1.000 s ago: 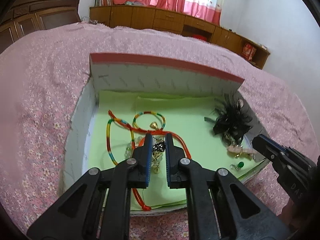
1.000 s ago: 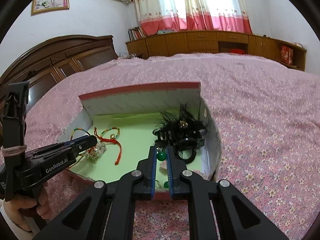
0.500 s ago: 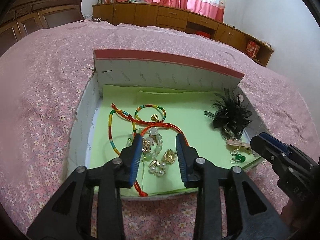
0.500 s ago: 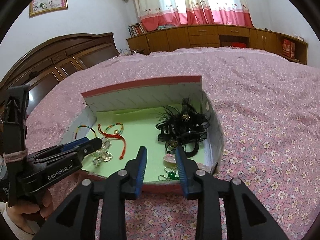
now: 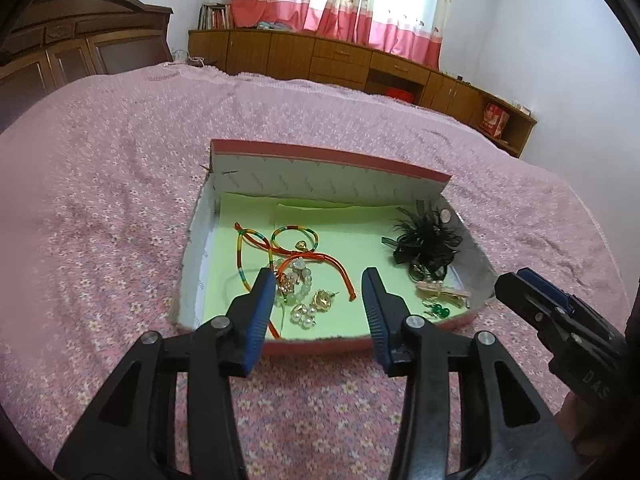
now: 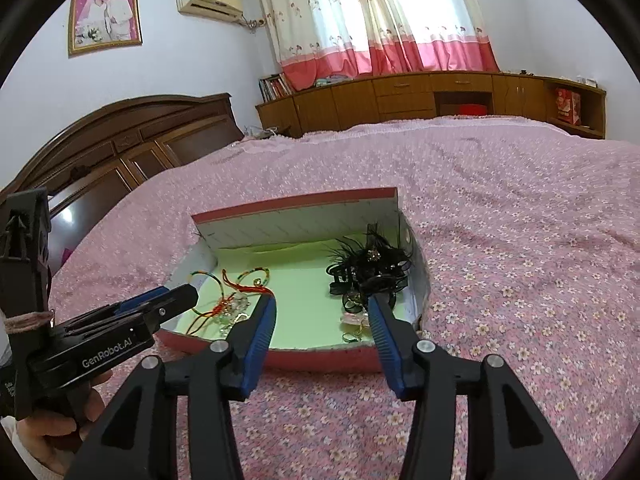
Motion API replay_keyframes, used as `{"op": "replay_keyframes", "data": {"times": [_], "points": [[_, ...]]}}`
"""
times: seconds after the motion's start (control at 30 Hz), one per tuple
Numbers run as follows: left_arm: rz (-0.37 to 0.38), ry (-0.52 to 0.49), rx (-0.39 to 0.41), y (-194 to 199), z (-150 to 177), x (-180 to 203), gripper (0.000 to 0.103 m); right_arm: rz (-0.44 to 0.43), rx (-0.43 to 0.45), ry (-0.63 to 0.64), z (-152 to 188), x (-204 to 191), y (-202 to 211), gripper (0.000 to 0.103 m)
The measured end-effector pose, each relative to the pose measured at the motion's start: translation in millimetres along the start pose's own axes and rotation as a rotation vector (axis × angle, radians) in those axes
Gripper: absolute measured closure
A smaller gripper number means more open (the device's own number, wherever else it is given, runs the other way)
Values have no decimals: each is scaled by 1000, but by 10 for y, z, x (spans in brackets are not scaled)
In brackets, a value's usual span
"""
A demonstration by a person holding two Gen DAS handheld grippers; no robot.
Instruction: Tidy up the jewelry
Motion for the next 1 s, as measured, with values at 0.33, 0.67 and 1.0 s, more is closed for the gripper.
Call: {"op": "replay_keyframes", "data": {"times": [0.33,0.67,1.0], "points": [[-12,-22,47,205,118,61,64,8,49,-13,107,-36,288,41],[-14,-27,50,253,292,96,63,44,58,9,279,-59,377,33],[-54,-30,59,275,387,102,63,55,63,10,364,-60,385,31]]}}
Point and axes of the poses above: each gripper's, at about its wrist camera, not at the fingertips, and y roughly against the way its jaws point, x to its right, z to its underside, the point moved 5 cm from there along -y, roughly the way its jaws point, and after that the axes turned 3 degrees about -z, right-handed, at the moved point
